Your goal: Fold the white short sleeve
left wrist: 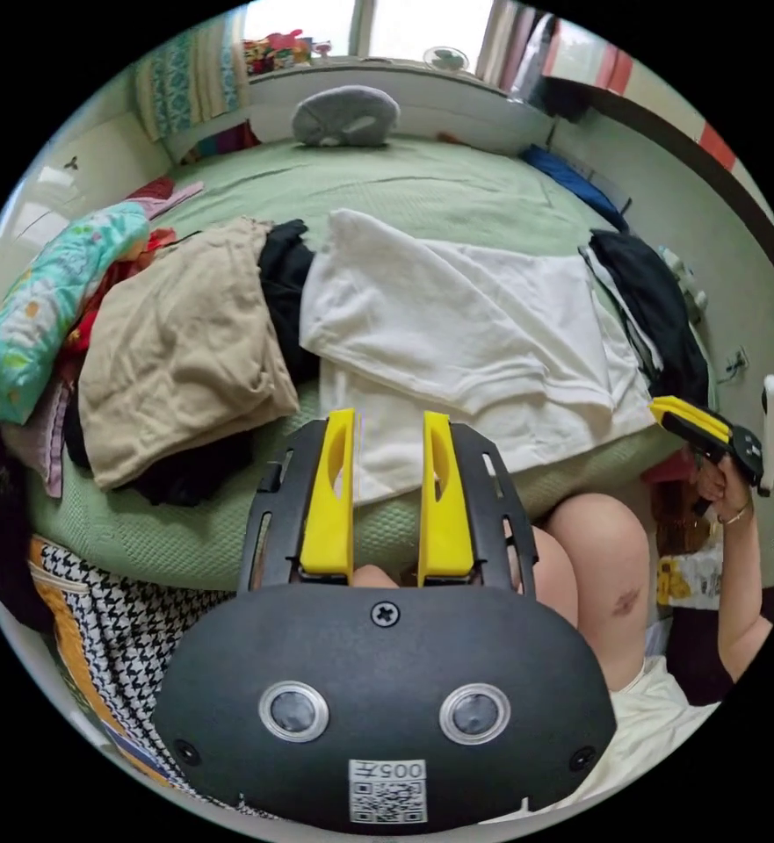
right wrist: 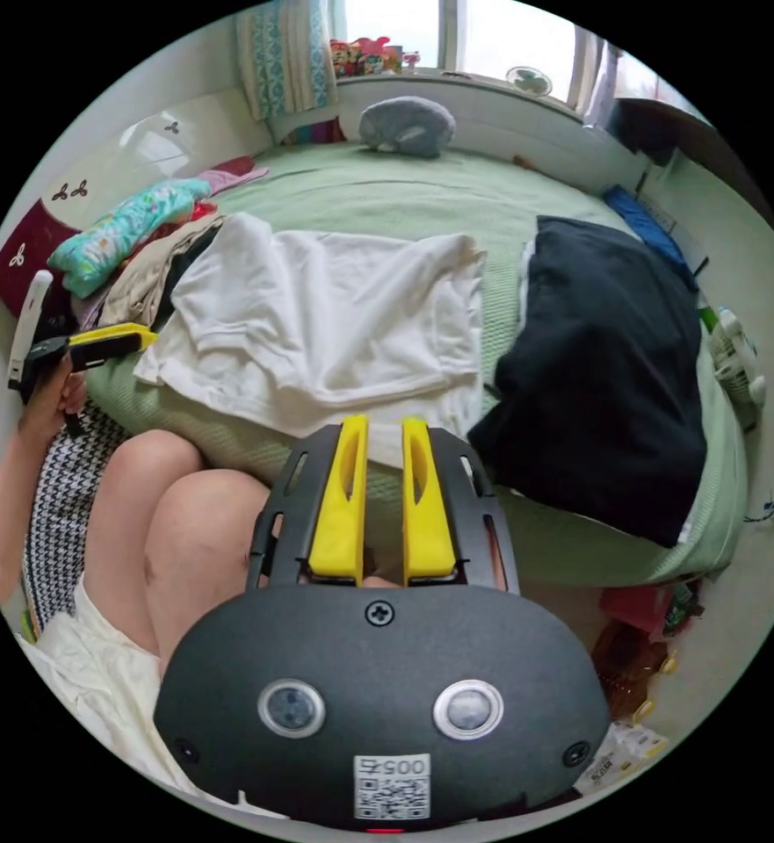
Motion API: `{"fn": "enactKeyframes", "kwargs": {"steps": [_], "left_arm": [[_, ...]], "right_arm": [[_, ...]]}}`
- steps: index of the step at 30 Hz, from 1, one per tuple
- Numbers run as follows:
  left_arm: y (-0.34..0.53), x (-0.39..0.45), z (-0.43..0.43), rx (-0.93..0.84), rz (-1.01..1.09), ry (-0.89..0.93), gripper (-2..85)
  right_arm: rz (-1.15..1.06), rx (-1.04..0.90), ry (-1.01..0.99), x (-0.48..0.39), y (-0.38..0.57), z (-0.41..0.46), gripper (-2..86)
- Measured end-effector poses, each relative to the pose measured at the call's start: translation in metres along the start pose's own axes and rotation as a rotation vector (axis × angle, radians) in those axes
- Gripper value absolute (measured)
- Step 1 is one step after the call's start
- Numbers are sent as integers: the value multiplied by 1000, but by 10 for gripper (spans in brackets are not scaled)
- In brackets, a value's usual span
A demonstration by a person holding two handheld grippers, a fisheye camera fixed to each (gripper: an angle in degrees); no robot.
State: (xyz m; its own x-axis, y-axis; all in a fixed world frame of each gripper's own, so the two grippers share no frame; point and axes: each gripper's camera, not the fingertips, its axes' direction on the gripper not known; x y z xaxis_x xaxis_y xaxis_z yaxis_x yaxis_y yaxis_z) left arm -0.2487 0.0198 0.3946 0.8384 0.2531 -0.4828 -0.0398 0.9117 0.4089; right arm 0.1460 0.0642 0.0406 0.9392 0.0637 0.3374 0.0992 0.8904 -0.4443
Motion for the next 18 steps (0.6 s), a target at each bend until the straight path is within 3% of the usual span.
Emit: {"fn": "enactKeyframes", "kwargs": {"steps": [11,18], "left_arm": [[-27,-31,8,24,19,-59,137],[-24,-43,19,1,16,-36,135]], "right_arm": [[-77,4,145,8,-18,25,79],[-137,-48,151,16,-19,45,25]]}}
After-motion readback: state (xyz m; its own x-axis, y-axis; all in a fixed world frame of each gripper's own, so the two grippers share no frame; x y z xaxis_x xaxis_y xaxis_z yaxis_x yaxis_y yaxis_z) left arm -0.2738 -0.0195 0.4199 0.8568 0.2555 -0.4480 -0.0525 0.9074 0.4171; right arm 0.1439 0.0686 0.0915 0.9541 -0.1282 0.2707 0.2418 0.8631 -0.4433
